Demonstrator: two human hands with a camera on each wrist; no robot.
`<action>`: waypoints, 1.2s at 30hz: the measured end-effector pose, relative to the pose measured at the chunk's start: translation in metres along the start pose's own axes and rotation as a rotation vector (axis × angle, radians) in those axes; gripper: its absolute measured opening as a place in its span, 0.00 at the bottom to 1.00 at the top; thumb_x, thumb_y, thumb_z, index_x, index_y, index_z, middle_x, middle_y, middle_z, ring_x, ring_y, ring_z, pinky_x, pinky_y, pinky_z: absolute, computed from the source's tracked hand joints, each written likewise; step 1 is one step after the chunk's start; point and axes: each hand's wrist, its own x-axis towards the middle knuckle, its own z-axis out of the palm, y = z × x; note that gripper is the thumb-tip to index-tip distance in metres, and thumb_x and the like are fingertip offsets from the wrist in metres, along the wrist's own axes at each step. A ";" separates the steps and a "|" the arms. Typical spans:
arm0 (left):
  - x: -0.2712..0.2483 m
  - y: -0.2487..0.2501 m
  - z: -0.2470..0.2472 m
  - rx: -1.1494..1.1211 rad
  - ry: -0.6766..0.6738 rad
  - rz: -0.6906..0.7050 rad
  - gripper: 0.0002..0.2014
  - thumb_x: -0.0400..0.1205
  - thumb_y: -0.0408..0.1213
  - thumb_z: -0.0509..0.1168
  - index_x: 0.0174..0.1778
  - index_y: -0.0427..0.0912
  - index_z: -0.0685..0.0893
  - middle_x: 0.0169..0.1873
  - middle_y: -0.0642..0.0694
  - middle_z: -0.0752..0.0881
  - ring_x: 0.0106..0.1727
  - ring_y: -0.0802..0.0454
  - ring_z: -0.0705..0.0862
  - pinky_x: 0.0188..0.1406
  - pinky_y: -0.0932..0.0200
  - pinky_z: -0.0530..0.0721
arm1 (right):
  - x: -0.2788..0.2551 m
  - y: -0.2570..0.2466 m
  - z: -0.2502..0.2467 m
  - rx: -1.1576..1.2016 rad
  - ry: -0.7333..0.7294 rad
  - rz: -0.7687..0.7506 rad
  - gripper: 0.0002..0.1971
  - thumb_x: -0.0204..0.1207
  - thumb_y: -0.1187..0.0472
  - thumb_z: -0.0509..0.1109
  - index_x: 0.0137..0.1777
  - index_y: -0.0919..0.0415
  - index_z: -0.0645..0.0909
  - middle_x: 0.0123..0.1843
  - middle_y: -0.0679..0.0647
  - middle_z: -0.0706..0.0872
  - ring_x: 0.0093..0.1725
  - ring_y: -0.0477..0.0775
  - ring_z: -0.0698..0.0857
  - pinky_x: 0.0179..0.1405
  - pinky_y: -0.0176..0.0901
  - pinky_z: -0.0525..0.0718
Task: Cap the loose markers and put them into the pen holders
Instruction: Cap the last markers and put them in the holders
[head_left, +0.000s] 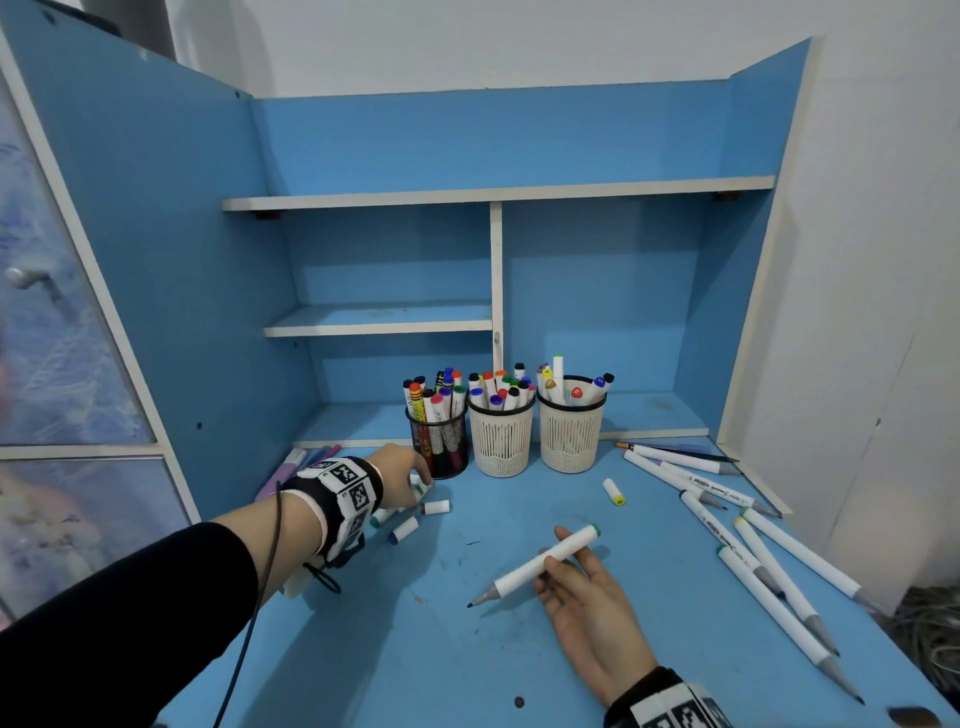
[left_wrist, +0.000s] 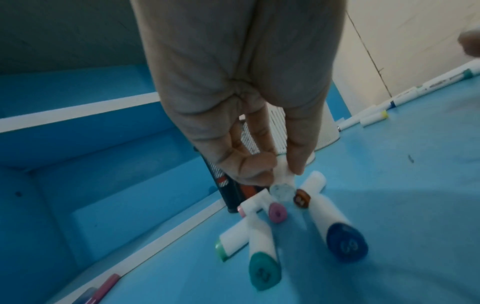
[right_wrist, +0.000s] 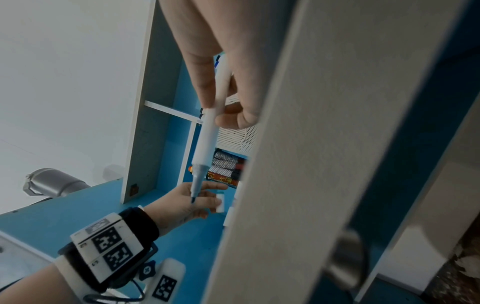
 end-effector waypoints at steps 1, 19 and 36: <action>-0.003 0.002 -0.003 -0.025 0.022 0.018 0.17 0.76 0.32 0.68 0.62 0.44 0.84 0.55 0.45 0.85 0.49 0.53 0.80 0.42 0.69 0.74 | -0.001 0.000 0.000 0.005 0.004 0.001 0.16 0.78 0.77 0.61 0.60 0.62 0.80 0.43 0.60 0.82 0.44 0.54 0.81 0.46 0.43 0.80; -0.121 0.056 -0.072 -0.490 0.386 0.346 0.07 0.72 0.34 0.75 0.39 0.48 0.84 0.36 0.48 0.87 0.40 0.48 0.85 0.46 0.53 0.85 | -0.015 -0.063 0.040 0.243 -0.050 -0.124 0.07 0.75 0.70 0.64 0.50 0.60 0.79 0.41 0.59 0.89 0.38 0.51 0.89 0.36 0.37 0.88; -0.132 0.084 -0.068 -1.062 0.478 0.371 0.10 0.74 0.25 0.72 0.44 0.44 0.88 0.42 0.30 0.88 0.38 0.38 0.82 0.49 0.29 0.81 | -0.037 -0.102 0.095 0.034 -0.226 -0.392 0.08 0.75 0.71 0.64 0.46 0.57 0.76 0.40 0.56 0.89 0.43 0.51 0.88 0.43 0.38 0.88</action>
